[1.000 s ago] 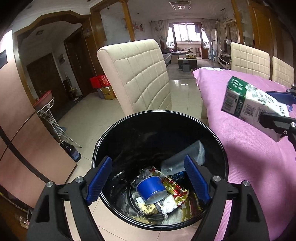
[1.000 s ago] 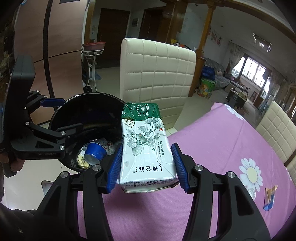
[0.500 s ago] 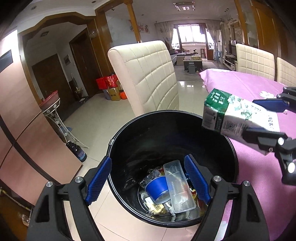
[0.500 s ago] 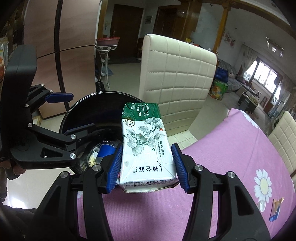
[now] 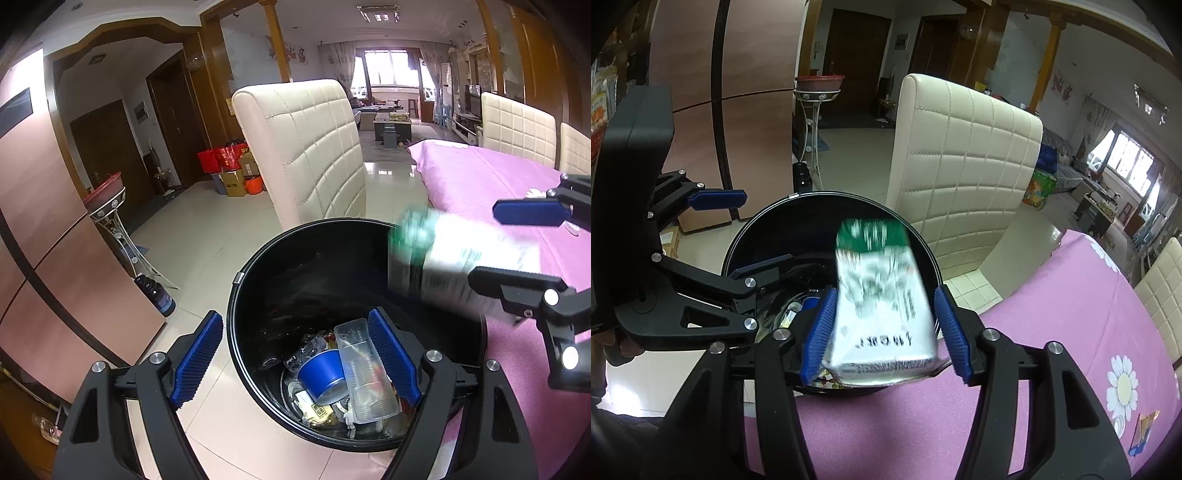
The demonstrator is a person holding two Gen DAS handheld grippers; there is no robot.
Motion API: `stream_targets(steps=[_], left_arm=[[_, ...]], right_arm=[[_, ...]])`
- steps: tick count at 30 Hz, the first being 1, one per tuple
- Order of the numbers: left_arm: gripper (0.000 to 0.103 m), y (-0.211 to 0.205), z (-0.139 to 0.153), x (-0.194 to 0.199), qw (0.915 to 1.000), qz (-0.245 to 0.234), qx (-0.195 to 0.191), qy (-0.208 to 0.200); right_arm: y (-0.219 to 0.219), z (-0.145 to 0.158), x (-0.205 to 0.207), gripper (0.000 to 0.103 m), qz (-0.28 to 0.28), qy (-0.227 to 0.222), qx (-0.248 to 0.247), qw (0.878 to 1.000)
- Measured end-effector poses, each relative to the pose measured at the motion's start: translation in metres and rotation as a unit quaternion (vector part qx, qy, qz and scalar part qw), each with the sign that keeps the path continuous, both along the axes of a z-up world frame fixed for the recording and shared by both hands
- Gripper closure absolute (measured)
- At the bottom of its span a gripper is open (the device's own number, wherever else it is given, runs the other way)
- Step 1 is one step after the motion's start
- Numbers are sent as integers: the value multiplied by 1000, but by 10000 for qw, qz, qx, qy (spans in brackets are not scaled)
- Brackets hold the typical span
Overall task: Collect trash
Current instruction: 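Carry the tray and tissue pack over the bin and release both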
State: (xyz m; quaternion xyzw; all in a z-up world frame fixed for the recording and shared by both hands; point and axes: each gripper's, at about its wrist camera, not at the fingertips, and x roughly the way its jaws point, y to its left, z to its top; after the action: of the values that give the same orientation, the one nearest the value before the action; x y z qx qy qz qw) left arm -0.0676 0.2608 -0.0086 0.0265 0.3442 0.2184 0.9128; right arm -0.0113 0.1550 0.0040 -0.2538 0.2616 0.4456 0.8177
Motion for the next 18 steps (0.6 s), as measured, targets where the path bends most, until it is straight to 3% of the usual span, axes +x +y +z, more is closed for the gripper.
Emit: stream_targets(steps=[9, 18], left_arm=[[24, -2, 0, 1, 10000, -28, -46, 9], [24, -27, -2, 15, 9993, -363, -52, 63]], right_arm=[[-8, -2, 5, 41, -124, 16, -11, 9999], [-38, -5, 18, 39, -532, 65, 16, 9986]])
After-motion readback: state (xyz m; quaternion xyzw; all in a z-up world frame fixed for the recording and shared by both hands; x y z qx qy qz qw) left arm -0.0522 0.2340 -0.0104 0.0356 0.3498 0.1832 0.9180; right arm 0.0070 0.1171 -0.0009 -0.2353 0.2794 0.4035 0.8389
